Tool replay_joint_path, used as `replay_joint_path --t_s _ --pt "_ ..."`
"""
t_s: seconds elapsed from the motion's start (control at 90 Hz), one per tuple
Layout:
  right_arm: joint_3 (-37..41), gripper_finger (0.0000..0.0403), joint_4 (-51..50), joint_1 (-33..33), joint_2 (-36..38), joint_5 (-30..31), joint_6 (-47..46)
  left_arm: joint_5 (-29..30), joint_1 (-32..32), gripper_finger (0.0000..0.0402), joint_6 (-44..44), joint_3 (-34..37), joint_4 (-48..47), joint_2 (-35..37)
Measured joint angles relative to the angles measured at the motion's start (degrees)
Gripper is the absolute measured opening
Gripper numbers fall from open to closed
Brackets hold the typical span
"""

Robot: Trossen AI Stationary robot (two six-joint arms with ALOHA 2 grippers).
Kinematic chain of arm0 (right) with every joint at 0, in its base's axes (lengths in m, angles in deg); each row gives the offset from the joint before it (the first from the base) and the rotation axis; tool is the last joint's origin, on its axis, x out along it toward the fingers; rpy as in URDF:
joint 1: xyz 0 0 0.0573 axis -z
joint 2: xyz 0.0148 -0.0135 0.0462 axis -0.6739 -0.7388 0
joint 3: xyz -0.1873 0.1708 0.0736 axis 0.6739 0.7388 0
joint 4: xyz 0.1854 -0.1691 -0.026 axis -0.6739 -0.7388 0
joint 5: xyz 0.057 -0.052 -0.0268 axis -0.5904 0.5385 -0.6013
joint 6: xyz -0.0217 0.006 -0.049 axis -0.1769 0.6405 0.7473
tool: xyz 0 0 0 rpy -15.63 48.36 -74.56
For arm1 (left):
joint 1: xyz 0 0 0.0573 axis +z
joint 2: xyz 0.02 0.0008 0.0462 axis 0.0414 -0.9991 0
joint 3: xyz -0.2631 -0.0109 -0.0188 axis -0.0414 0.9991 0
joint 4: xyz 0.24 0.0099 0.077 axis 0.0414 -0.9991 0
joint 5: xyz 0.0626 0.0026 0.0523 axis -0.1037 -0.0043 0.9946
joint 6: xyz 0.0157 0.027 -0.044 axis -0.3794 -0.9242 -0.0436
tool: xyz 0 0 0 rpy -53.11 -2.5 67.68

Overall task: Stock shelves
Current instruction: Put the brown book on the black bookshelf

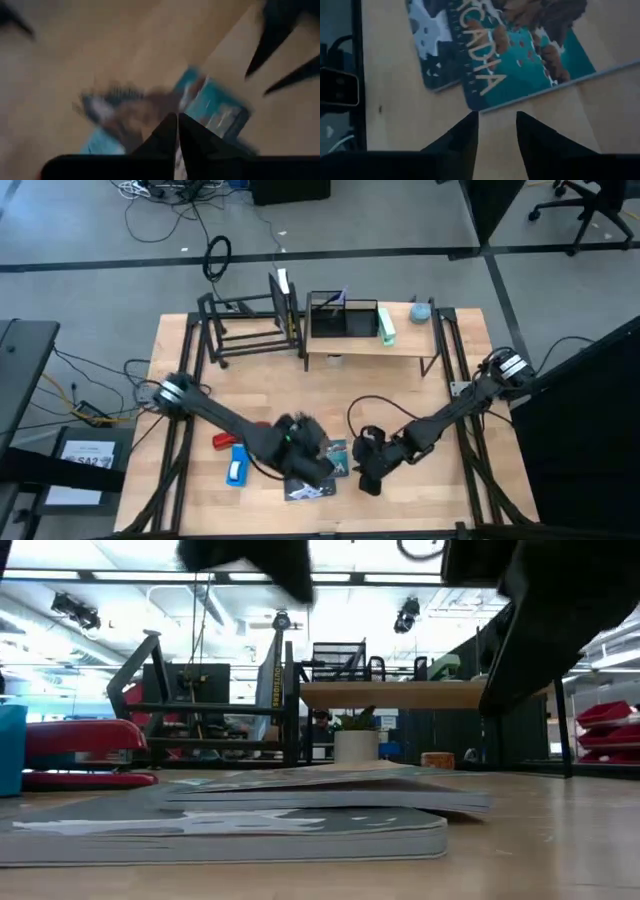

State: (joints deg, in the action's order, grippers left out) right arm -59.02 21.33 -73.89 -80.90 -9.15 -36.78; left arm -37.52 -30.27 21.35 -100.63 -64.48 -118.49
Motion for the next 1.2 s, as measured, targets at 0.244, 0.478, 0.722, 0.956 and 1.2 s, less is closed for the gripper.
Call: replay_joint_path --t_s 0.244,0.478,0.722,0.956,1.2 --pt "3.80 0.0202 7.44 1.68 0.00 -4.37 -0.56 -7.33 -0.33 0.0085 4.91 1.87 -3.93 -3.54" --pt "4.35 0.0253 8.03 1.97 0.00 -4.19 -0.54 -16.44 1.14 0.0188 3.21 9.21 1.34 -3.39" --pt "4.35 0.0265 7.93 2.17 -0.15 -3.88 1.91 -22.54 2.70 0.0259 3.21 16.49 13.80 -2.75" --pt "4.35 0.0251 2.73 4.80 -1.22 -3.87 1.40 -22.78 3.51 0.0269 1.48 18.10 26.07 -2.86" --pt "4.30 0.0229 -0.75 5.57 0.98 -5.62 -1.75 -21.35 3.49 0.0269 1.39 18.21 27.23 -2.99"
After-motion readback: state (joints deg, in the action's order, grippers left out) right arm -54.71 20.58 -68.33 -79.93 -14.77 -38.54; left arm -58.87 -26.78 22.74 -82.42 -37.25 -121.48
